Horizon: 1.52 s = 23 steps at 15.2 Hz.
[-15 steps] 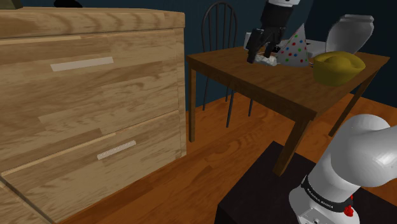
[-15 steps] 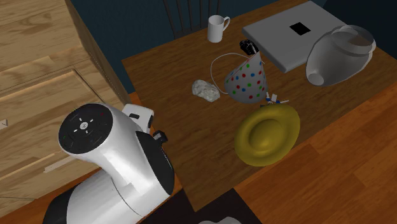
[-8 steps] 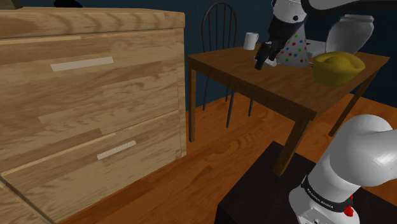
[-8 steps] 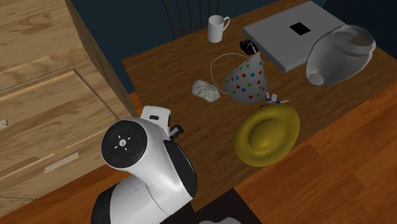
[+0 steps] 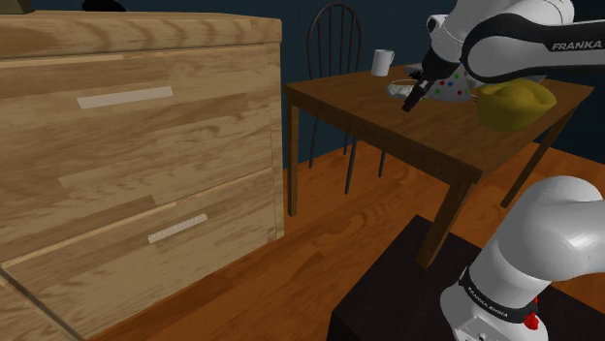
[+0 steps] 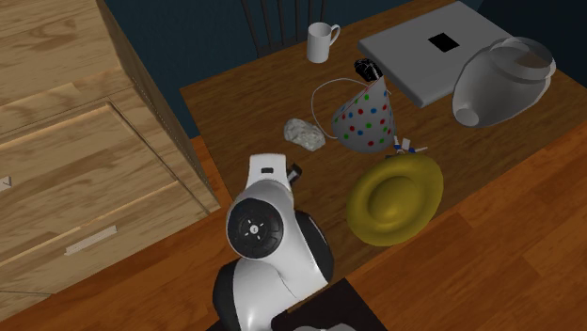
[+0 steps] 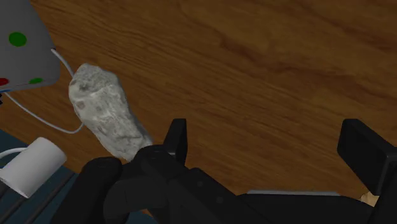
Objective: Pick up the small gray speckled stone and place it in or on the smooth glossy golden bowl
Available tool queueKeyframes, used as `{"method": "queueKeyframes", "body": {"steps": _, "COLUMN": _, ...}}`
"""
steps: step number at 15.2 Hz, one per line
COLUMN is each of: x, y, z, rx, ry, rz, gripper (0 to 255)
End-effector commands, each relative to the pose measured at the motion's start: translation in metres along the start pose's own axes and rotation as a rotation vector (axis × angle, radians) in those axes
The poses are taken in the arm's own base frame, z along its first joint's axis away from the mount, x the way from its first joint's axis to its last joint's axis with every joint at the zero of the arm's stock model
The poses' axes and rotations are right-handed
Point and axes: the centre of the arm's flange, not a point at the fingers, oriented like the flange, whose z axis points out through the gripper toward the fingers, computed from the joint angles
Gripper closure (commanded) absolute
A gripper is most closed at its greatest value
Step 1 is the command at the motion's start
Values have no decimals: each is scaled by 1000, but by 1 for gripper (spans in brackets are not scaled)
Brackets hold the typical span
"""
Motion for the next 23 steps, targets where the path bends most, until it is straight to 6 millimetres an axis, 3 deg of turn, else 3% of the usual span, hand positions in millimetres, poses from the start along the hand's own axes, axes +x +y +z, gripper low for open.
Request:
{"method": "queueKeyframes", "body": {"steps": 1, "x": -8, "y": 14, "z": 12, "rx": -48, "ry": 43, "rz": -48, "gripper": 0}}
{"method": "queueKeyframes", "body": {"steps": 11, "x": -27, "y": 102, "z": 72, "rx": -265, "ry": 229, "rz": -254, "gripper": 0}}
{"method": "queueKeyframes", "body": {"steps": 18, "x": -18, "y": 111, "z": 106, "rx": -265, "ry": 229, "rz": -254, "gripper": 0}}
{"method": "queueKeyframes", "body": {"steps": 23, "x": -17, "y": 111, "z": 109, "rx": -265, "ry": 229, "rz": -254, "gripper": 0}}
